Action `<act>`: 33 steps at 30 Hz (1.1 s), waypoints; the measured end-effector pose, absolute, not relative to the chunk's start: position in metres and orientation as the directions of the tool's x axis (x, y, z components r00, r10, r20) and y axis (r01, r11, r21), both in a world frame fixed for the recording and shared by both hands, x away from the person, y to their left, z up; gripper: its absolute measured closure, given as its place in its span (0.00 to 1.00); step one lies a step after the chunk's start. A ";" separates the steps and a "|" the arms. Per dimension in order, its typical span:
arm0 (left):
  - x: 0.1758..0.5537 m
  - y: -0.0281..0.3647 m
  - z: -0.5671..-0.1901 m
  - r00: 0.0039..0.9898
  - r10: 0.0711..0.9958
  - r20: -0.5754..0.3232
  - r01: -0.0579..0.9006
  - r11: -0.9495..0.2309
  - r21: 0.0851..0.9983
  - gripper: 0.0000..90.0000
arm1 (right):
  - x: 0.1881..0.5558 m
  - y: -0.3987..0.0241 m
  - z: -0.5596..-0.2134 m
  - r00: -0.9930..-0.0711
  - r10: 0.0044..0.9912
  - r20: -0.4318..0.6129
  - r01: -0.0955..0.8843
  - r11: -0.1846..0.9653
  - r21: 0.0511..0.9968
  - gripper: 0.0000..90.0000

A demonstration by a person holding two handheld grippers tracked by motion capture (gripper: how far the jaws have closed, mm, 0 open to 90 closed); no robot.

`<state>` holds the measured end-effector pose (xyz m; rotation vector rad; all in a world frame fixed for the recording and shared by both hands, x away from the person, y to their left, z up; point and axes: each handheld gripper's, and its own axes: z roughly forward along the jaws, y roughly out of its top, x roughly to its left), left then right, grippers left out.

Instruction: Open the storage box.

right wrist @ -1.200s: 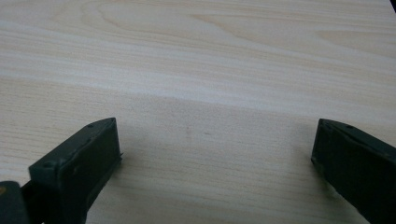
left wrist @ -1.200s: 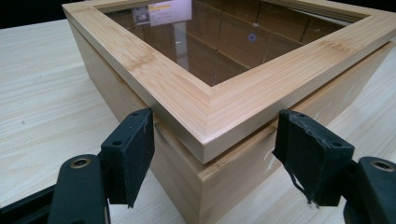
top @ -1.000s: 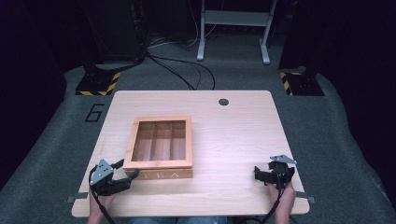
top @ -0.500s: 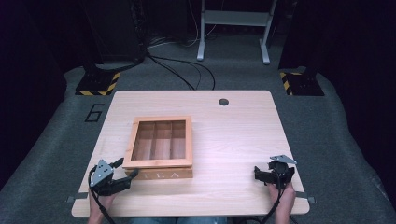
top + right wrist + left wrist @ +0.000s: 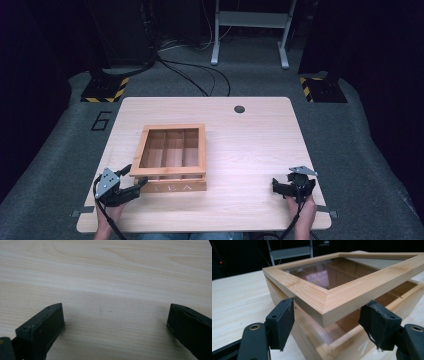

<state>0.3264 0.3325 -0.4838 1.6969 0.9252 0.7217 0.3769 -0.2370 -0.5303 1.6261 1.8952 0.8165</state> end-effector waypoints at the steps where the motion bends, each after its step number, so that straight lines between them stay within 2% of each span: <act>1: 0.327 0.332 -0.482 0.523 0.852 0.030 0.227 -0.174 0.958 0.31 | 0.377 -0.237 -0.530 -0.154 0.988 0.005 0.682 0.103 0.724 0.01; 15: 0.335 0.327 -0.462 0.490 0.867 0.091 0.172 -0.198 0.965 0.31 | 0.377 -0.237 -0.530 -0.154 0.988 0.005 0.682 0.103 0.724 0.01; 33: 0.349 0.330 -0.432 0.475 0.875 0.092 0.119 -0.168 0.979 0.38 | 0.377 -0.237 -0.530 -0.154 0.988 0.005 0.682 0.103 0.724 0.01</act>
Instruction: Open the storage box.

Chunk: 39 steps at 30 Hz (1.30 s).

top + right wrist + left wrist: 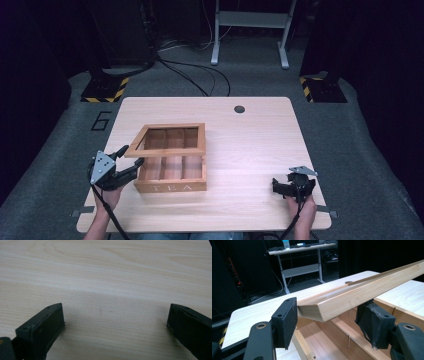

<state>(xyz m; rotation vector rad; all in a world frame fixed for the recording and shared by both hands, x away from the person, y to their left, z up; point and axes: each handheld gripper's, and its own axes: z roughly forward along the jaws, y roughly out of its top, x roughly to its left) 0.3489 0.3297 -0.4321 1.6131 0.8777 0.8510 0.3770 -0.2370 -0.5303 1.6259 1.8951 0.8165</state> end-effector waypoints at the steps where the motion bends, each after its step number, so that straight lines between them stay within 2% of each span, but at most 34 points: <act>1: 0.350 0.331 -0.430 0.479 0.874 0.084 0.124 -0.162 0.979 0.38 | 0.377 -0.237 -0.530 -0.154 0.988 0.005 0.682 0.103 0.724 0.01; 17: 0.362 0.330 -0.410 0.468 0.879 0.097 0.110 -0.167 0.980 0.39 | 0.377 -0.237 -0.530 -0.154 0.988 0.005 0.683 0.103 0.723 0.01; 27: 0.370 0.327 -0.404 0.446 0.881 0.158 0.111 -0.229 0.967 0.43 | 0.377 -0.237 -0.530 -0.154 0.988 0.004 0.683 0.103 0.723 0.01; 36: 0.377 0.330 -0.403 0.440 0.889 0.128 0.104 -0.192 0.976 0.48 | 0.377 -0.237 -0.530 -0.154 0.988 0.005 0.682 0.103 0.724 0.01; 39: 0.381 0.334 -0.400 0.443 0.889 0.112 0.098 -0.172 0.980 0.52 | 0.377 -0.237 -0.530 -0.154 0.988 0.005 0.682 0.103 0.724 0.01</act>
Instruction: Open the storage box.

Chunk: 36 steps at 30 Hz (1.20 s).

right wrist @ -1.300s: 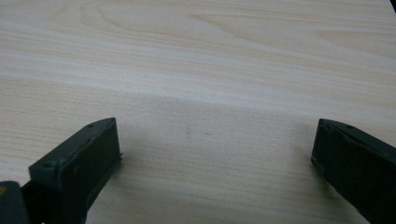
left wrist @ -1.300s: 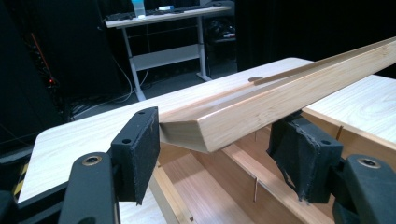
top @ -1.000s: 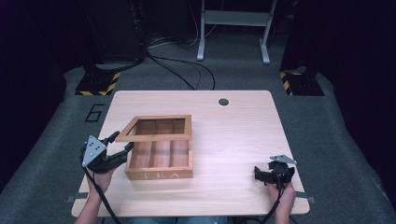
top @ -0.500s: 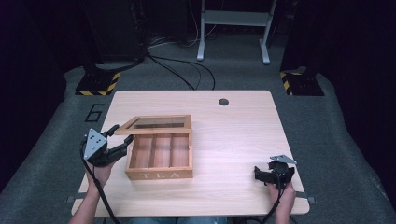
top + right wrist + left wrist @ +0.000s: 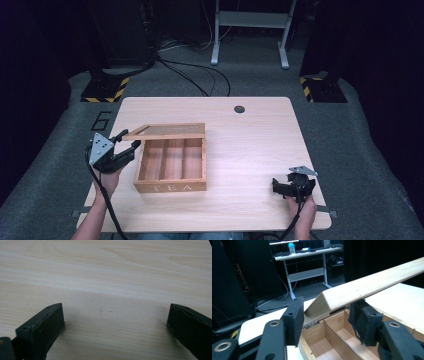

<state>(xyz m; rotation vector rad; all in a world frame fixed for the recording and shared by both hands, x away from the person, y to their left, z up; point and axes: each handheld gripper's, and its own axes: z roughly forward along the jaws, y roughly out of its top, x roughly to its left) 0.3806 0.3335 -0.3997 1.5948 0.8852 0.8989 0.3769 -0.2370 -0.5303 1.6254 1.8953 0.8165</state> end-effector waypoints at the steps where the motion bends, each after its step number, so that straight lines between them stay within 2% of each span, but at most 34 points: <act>1: 0.382 0.334 -0.399 0.444 0.889 0.110 0.098 -0.170 0.981 0.53 | 0.377 -0.237 -0.530 -0.154 0.988 0.004 0.683 0.103 0.723 0.01; 11: 0.391 0.339 -0.387 0.447 0.889 0.097 0.109 -0.162 0.981 0.61 | 0.377 -0.237 -0.530 -0.154 0.988 0.005 0.682 0.103 0.724 0.01; 15: 0.394 0.341 -0.383 0.441 0.894 0.084 0.111 -0.147 0.983 0.67 | 0.377 -0.237 -0.530 -0.154 0.988 0.005 0.682 0.103 0.724 0.01; 36: 0.418 0.343 -0.359 0.444 0.894 0.052 0.168 -0.140 0.976 0.69 | 0.377 -0.237 -0.530 -0.154 0.988 0.005 0.682 0.103 0.724 0.01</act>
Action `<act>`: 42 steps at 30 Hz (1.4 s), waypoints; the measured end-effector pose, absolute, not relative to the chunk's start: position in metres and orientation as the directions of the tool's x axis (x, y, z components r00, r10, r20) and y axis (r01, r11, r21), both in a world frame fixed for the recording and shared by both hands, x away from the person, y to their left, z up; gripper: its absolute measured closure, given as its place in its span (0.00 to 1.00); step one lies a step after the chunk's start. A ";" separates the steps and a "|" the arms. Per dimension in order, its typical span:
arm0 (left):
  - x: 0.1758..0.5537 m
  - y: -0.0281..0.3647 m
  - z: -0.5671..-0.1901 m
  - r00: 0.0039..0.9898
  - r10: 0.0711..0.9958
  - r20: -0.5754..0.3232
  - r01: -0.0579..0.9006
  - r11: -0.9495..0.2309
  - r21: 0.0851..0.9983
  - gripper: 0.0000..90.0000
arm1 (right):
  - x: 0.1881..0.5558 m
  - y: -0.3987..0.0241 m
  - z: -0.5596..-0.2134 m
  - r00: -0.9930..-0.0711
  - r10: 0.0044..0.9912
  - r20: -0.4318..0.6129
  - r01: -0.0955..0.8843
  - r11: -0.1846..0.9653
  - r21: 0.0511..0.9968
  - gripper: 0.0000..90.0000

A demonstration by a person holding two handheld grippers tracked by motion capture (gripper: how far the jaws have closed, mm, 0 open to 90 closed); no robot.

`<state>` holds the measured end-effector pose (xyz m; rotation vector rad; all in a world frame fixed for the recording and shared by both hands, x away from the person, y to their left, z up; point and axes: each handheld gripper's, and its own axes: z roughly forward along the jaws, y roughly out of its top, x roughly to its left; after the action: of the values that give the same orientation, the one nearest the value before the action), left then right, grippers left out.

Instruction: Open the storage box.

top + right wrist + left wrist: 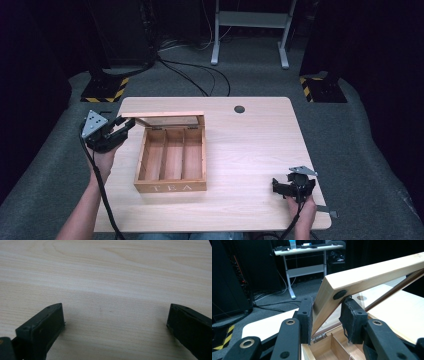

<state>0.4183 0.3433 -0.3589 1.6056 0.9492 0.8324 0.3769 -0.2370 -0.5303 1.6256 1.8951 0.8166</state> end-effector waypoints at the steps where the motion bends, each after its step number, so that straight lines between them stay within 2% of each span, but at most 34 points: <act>1: 0.420 0.343 -0.358 0.445 0.894 0.052 0.170 -0.141 0.975 0.69 | 0.377 -0.237 -0.530 -0.154 0.988 0.005 0.682 0.103 0.724 0.01; 42: 0.422 0.344 -0.356 0.448 0.892 0.053 0.168 -0.142 0.976 0.69 | 0.377 -0.237 -0.530 -0.155 0.988 0.005 0.682 0.103 0.724 0.01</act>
<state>0.4225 0.3440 -0.3565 1.6077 0.9452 0.8299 0.3769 -0.2370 -0.5303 1.6257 1.8956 0.8167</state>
